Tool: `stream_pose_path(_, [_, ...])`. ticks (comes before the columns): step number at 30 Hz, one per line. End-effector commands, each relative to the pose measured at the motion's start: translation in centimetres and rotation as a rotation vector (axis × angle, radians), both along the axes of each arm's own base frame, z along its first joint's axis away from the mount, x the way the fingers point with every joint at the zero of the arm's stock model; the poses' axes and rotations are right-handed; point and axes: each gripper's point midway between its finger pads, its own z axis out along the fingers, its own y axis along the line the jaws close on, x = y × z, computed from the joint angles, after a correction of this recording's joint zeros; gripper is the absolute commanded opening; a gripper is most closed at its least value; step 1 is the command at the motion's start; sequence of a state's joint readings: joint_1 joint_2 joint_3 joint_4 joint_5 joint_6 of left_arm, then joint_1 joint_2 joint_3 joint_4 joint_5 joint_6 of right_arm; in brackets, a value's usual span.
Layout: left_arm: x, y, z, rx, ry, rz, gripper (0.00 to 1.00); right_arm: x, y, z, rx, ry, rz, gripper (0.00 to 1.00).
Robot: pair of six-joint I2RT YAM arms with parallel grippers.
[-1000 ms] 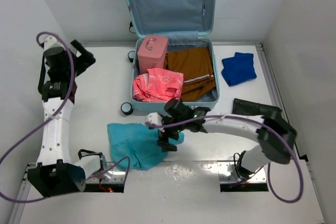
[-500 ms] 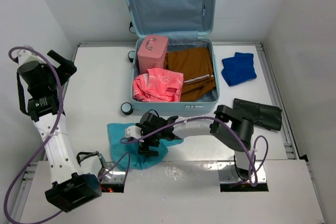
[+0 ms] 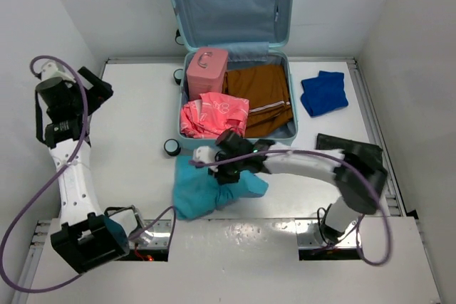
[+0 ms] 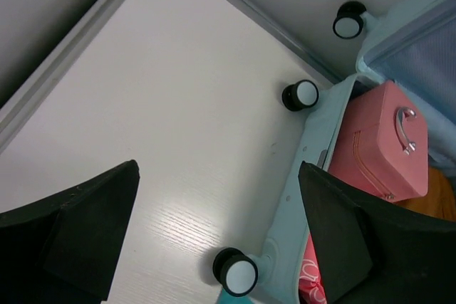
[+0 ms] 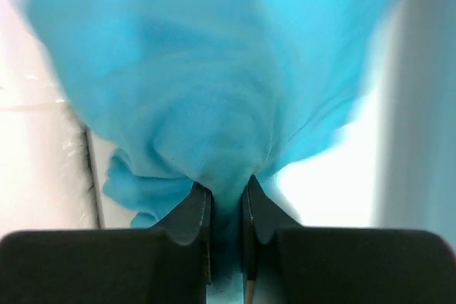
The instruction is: Pack the luggage
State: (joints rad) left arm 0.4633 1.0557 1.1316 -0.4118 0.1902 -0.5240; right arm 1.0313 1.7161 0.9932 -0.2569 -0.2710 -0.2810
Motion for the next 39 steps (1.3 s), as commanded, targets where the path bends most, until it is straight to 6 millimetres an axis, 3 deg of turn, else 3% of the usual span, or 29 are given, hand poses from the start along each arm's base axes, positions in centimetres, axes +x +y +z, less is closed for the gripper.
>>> stream_pose_path(1, [1.6,-1.5,0.1,0.063,-0.019,-0.049,0.99,1.4,-0.5,11.3,0.199,-0.076,-0.059,0.00])
stream_pose_path(3, [2.2,-2.3,-0.7,0.066,-0.011,-0.066,0.99,2.5,-0.6,16.6,0.301,-0.151,-0.075,0.00])
stream_pose_path(6, [3.3,-4.2,-0.6,0.084,-0.024,-0.099,0.99,6.3,-1.6,20.8,0.366,-0.284,-0.147,0.00])
stream_pose_path(8, [4.1,-5.5,-1.2,0.078,-0.010,-0.124,0.99,9.9,-3.0,23.3,0.413,-0.372,-0.229,0.00])
stream_pose_path(12, [4.9,-6.9,-0.8,0.095,-0.016,-0.139,0.99,16.1,-6.5,24.6,0.426,-0.442,-0.383,0.00])
stream_pose_path(15, [5.6,-7.6,-1.1,0.100,-0.015,-0.149,0.99,19.8,-8.9,23.5,0.427,-0.432,-0.480,0.00])
stream_pose_path(16, [5.6,-7.4,-1.1,0.103,-0.014,-0.140,0.99,20.7,-8.8,22.5,0.427,-0.407,-0.484,0.00])
stream_pose_path(18, [5.9,-7.7,-1.5,0.101,-0.004,-0.150,0.99,22.7,-10.6,21.7,0.429,-0.389,-0.533,0.00])
stream_pose_path(19, [6.0,-7.6,-1.9,0.102,0.007,-0.142,0.99,22.9,-10.5,19.6,0.409,-0.331,-0.528,0.00])
stream_pose_path(20, [6.1,-8.0,-2.0,0.102,0.007,-0.152,0.99,23.7,-11.8,19.0,0.412,-0.301,-0.547,0.00])
stream_pose_path(24, [6.3,-7.8,-2.1,0.114,0.010,-0.147,0.99,23.0,-13.5,15.0,0.367,-0.138,-0.558,0.00])
stream_pose_path(25, [6.3,-7.7,-2.1,0.126,0.012,-0.151,0.99,21.5,-14.1,12.9,0.323,-0.060,-0.557,0.00])
stream_pose_path(27, [6.3,-7.5,-2.1,0.138,0.015,-0.142,0.99,20.0,-14.5,11.6,0.301,-0.012,-0.523,0.00])
stream_pose_path(28, [6.4,-7.4,-1.9,0.148,0.007,-0.144,0.99,17.7,-14.9,9.5,0.251,0.053,-0.494,0.00])
stream_pose_path(29, [6.6,-7.8,-2.3,0.147,0.015,-0.154,0.99,16.6,-15.1,9.5,0.244,0.068,-0.475,0.00])
stream_pose_path(30, [6.6,-7.7,-2.3,0.155,0.017,-0.157,0.99,14.1,-15.8,7.5,0.194,0.155,-0.471,0.00])
stream_pose_path(32, [6.6,-7.7,-2.3,0.165,0.019,-0.160,0.99,12.6,-16.5,7.1,0.169,0.145,-0.429,0.00])
stream_pose_path(35, [6.7,-7.6,-2.7,0.174,0.030,-0.165,0.99,10.5,-18.4,4.7,0.074,0.147,-0.441,0.00])
stream_pose_path(38, [7.3,-7.9,-2.8,0.173,0.038,-0.175,0.99,11.9,-19.6,4.6,0.023,0.080,-0.500,0.28])
stream_pose_path(39, [7.4,-8.4,-2.8,0.173,0.038,-0.185,0.99,12.6,-20.1,4.8,0.011,0.072,-0.542,0.47])
